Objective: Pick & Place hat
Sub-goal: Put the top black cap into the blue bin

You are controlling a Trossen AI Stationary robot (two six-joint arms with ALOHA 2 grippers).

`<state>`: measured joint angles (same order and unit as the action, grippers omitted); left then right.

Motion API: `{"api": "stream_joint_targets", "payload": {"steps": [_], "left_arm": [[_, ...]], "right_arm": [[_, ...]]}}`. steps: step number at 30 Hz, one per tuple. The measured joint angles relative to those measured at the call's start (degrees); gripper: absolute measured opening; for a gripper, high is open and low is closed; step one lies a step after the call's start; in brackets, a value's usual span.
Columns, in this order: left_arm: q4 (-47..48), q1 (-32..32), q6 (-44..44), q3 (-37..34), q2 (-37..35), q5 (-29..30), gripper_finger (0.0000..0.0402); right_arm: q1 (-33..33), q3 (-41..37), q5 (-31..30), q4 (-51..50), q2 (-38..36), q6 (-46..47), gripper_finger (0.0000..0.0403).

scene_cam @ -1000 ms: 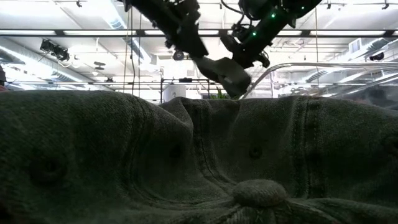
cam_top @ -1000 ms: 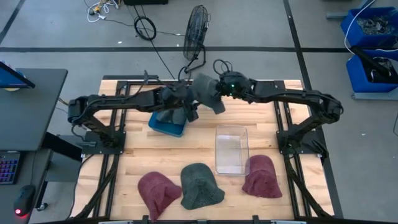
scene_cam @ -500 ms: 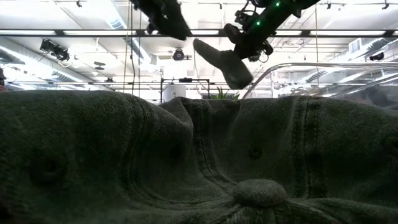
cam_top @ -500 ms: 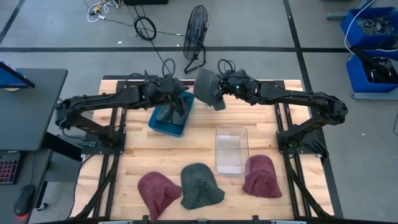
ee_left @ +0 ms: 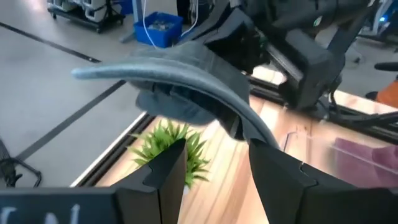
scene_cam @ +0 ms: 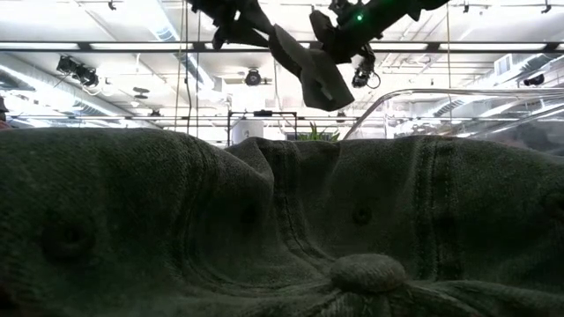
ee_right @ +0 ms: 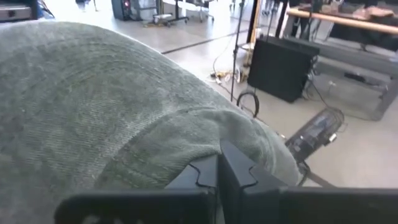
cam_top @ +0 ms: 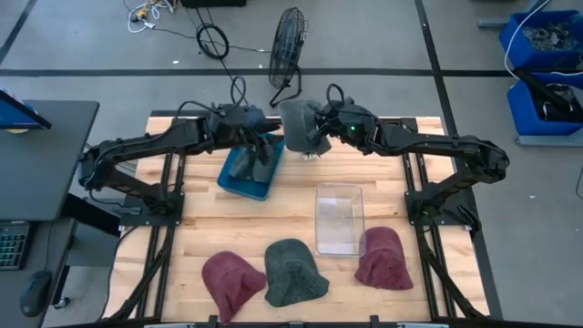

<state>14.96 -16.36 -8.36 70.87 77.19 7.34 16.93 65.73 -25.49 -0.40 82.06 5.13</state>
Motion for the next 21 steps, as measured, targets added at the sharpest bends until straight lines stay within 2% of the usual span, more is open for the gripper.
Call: {"api": "stream_joint_targets", "payload": {"steps": [6,13,21], "left_arm": [[-1.0,0.0,0.4,0.0,0.1,0.1,0.0178],[0.2,0.2,0.4,0.0,-0.7,0.0,0.0178],[-0.1,0.1,0.4,0.0,-0.6,0.0,0.0178]], "right_arm": [[-0.4,0.0,-0.3,0.6,0.0,-0.7,0.0002],[-0.4,0.0,-7.0,-0.5,0.0,-4.1,0.0002],[-0.4,0.0,-7.0,2.1,0.0,-4.1,0.0002]]}}
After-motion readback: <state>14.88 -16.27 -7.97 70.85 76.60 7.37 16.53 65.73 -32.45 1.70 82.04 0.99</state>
